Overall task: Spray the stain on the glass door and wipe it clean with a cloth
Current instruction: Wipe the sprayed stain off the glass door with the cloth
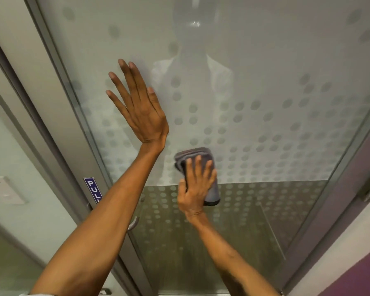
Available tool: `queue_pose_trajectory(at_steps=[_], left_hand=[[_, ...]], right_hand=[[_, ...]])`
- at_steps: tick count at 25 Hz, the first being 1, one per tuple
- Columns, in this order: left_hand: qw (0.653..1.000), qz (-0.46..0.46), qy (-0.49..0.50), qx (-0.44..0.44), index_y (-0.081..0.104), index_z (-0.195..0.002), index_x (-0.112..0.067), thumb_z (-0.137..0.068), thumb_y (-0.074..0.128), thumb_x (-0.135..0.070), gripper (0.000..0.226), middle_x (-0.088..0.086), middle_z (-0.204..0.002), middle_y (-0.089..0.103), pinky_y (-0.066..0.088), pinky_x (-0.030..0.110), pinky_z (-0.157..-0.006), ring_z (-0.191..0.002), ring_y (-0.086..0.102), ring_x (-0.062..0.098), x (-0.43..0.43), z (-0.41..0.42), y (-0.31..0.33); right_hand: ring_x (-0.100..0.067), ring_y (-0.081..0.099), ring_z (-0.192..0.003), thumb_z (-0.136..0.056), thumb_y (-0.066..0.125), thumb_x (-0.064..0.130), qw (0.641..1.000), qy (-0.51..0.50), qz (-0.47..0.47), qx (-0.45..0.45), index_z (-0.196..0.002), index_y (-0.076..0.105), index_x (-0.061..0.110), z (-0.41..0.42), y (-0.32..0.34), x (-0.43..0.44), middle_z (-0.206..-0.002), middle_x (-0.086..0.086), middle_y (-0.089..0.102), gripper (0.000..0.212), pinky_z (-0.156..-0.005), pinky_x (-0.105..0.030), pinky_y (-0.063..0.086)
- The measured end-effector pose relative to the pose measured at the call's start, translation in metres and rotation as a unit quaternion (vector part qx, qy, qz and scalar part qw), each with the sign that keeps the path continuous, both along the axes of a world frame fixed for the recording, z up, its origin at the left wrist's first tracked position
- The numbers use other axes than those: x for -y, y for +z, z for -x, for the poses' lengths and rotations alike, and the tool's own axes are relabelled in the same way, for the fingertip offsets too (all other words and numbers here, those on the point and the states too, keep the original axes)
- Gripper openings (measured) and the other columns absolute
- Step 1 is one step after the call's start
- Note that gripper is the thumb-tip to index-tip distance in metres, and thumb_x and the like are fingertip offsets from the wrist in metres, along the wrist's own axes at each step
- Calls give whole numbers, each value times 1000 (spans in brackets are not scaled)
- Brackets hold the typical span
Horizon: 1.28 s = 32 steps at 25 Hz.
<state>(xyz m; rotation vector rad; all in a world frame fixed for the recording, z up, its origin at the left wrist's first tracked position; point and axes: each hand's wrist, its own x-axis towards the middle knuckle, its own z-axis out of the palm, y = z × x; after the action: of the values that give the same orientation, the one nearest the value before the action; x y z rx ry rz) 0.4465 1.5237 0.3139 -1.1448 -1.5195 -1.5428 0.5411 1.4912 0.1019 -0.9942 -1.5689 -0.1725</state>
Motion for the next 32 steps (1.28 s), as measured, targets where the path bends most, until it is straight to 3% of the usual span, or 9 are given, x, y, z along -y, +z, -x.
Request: queue_pose_trajectory(at_steps=[3,6,10,14,18,23,27,29,32], left_hand=[[1000,0,-1,-11,28,-153,-2,-105,41,-16,52,17,-161,28,7,57,-123,-151,19,40,0,2,0],[1000,-5,5,-19,29,-153,-1,-104,44,-14,53,17,-161,29,7,56,-123,-150,21,41,0,5,0],[1000,-5,12,-22,27,-154,-2,-105,41,-14,53,17,-161,28,5,54,-123,-150,19,41,1,3,-1],[1000,-11,18,-22,24,-154,-3,-105,38,-15,52,17,-162,26,3,53,-123,-151,17,41,1,1,0],[999,-20,17,-24,23,-154,-3,-106,33,-16,51,19,-162,24,2,55,-122,-150,16,42,1,-1,-2],[999,-27,24,-26,19,-156,-5,-107,28,-17,51,17,-163,21,-3,50,-121,-151,13,42,1,-3,-3],[999,-25,32,-15,18,-156,-7,-107,27,-18,51,15,-164,20,-5,51,-121,-151,12,41,0,-5,-2],[999,-27,24,-12,19,-156,-5,-107,28,-18,51,16,-164,20,-3,53,-121,-151,12,41,-1,-6,-2],[1000,-23,19,-6,19,-156,-6,-107,28,-19,51,15,-164,20,-1,54,-122,-152,11,40,-1,-5,-2]], right_hand=[[-26,10,-154,-90,61,28,973,29,-88,213,-154,34,29,14,-31,-5,-165,3,18,69,-123,-54,7],[-21,27,-150,-96,60,12,924,71,-148,344,-147,47,29,-5,-43,-12,-156,6,41,55,-121,-48,22],[-16,35,-146,-101,54,8,898,107,-146,401,-150,41,30,-50,-51,-14,-157,10,39,55,-117,-43,37],[-15,36,-146,-103,50,8,891,50,-156,423,-150,41,31,-137,-58,-25,-157,11,38,53,-119,-46,31],[-20,27,-150,-103,47,6,912,-28,-154,378,-149,43,29,-218,-44,-38,-162,9,27,52,-121,-56,18],[-24,7,-155,-88,50,4,959,-175,-112,194,-157,18,30,-288,8,-54,-167,7,5,81,-120,-61,10],[-39,20,-150,-86,50,-14,976,-181,-124,-7,-151,37,12,-308,91,-69,-162,-12,26,71,-119,-64,19],[-44,23,-148,-92,54,-9,973,-181,-121,-73,-148,41,7,-298,125,-72,-157,-20,35,60,-118,-63,22],[-42,24,-149,-95,52,-4,968,-172,-141,-113,-148,44,10,-264,176,-70,-156,-16,39,55,-121,-58,21]])
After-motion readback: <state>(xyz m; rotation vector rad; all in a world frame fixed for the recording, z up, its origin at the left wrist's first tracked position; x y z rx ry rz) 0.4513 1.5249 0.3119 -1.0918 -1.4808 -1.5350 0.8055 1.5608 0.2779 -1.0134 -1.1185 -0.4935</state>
